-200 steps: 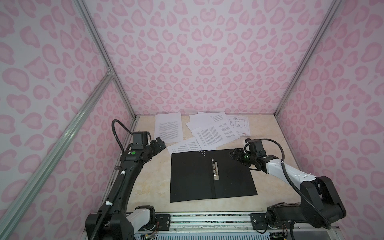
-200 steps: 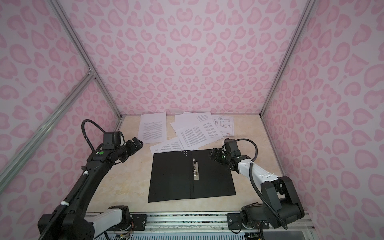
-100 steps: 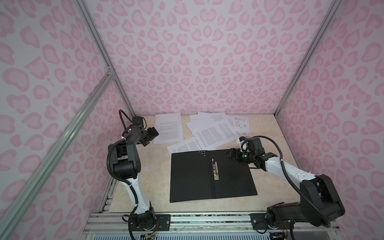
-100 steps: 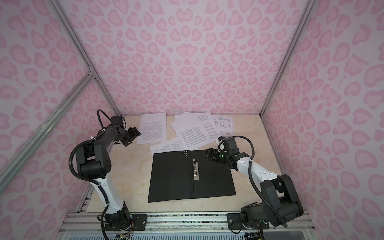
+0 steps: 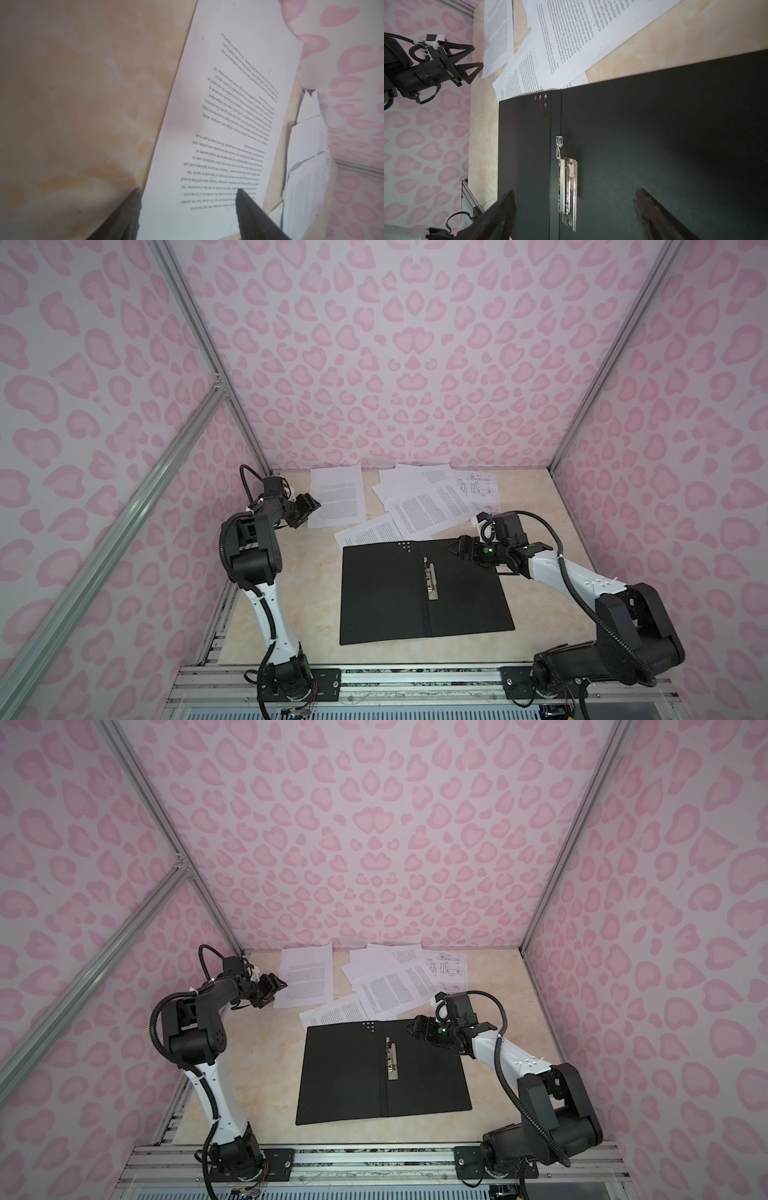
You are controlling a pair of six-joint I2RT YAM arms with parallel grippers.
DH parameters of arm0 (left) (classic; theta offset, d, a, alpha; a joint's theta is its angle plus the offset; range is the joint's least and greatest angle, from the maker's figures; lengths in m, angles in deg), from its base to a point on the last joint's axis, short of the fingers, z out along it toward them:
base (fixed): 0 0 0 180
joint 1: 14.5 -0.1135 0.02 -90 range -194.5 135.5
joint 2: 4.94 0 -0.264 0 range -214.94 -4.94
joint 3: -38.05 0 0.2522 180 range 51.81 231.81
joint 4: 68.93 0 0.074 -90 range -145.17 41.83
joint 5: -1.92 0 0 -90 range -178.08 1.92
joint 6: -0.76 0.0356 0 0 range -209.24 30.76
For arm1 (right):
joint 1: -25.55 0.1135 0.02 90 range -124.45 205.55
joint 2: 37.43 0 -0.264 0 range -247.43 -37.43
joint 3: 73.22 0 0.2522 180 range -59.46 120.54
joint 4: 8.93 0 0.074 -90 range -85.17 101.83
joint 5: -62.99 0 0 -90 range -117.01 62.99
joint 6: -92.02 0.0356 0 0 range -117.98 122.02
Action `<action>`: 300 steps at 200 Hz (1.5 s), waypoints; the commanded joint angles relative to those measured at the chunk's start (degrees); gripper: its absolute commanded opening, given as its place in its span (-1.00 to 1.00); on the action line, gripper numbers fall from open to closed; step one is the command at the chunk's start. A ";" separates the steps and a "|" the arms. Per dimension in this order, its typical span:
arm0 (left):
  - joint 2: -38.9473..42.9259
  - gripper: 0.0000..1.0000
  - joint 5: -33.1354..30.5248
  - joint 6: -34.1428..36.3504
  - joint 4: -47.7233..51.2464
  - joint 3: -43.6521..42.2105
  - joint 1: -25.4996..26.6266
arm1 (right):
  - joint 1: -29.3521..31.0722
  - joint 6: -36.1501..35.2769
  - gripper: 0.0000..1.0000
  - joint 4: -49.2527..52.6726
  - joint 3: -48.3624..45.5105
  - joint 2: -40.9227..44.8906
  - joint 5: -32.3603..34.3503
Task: Put the files into the folder
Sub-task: 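Reach the left gripper to the loose papers while the right hovers near the clip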
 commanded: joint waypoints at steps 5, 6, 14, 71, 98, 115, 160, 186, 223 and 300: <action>-0.26 0.46 5.55 -3.52 2.73 -1.53 0.49 | -0.04 0.80 0.81 -1.32 0.78 -1.47 -1.85; -0.30 0.46 5.74 -3.65 2.61 -1.56 0.51 | -0.04 0.80 0.81 -1.33 0.83 -1.56 -1.91; -0.26 0.44 7.33 -4.77 1.62 -1.91 0.53 | -0.12 0.88 0.81 -1.37 1.11 -2.23 -2.50; -0.69 0.40 15.40 -12.18 -7.42 -2.89 2.16 | -0.28 1.58 0.80 -2.74 2.17 -4.37 -4.56; -1.65 0.37 16.90 -13.99 -9.75 -2.29 4.07 | -0.38 2.33 0.80 -3.99 1.73 -4.90 -5.37; -2.11 0.33 17.94 -16.39 -13.33 -3.06 5.02 | -0.43 2.61 0.79 -4.42 1.49 -5.23 -5.93; -3.29 0.24 15.63 -17.22 -13.35 -1.74 7.36 | -0.87 2.29 0.79 -4.36 1.11 -5.57 -6.53; -3.32 0.08 12.25 -18.04 -12.66 -2.11 7.48 | -1.33 2.11 0.78 -4.07 0.79 -5.51 -6.27; -4.02 -0.25 10.80 -19.06 -12.13 -0.71 7.46 | -2.29 1.10 0.81 -3.50 0.53 -4.65 -5.94; 12.48 -0.92 -0.65 -11.01 3.91 4.09 4.12 | -5.97 1.81 0.96 -11.62 0.17 1.77 -5.06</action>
